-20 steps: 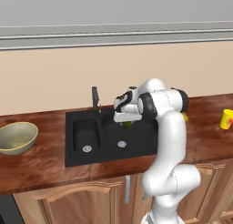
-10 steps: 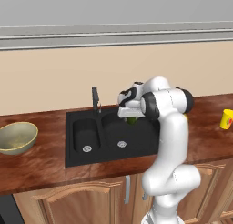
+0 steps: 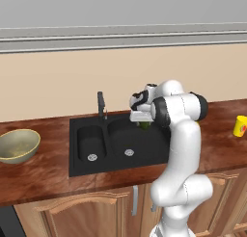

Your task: Remove the lime and mango from the sink. Then move the bowl and cup from the counter to the sink for washing.

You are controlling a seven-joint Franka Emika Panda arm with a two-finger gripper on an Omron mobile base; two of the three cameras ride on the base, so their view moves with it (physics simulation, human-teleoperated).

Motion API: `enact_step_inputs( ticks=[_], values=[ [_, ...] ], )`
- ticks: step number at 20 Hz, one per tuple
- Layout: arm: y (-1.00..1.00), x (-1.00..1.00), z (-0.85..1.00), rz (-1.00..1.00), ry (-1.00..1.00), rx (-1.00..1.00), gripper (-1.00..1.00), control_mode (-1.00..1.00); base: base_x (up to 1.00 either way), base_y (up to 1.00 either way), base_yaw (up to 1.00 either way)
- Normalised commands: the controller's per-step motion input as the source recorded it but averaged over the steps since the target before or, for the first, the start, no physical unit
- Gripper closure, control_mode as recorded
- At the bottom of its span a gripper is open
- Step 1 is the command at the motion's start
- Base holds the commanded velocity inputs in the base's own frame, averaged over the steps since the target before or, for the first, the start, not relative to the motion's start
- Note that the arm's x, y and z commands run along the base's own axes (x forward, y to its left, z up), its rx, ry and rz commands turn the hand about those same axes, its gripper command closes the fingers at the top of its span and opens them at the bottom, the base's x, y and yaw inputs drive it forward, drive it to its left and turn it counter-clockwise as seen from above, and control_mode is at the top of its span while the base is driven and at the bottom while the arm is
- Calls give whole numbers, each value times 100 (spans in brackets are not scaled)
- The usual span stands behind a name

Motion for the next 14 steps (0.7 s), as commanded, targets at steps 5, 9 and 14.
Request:
enact_step_inputs(
  ticks=[5, 9, 14],
  values=[
    [-25, 0, 4, -6, 3, -6, 100, -100, 0, 0, 0],
    [-27, 0, 3, -5, 1, -6, 100, -100, 0, 0, 0],
    [-32, 0, 2, -4, 0, -5, 100, -100, 0, 0, 0]
  ],
)
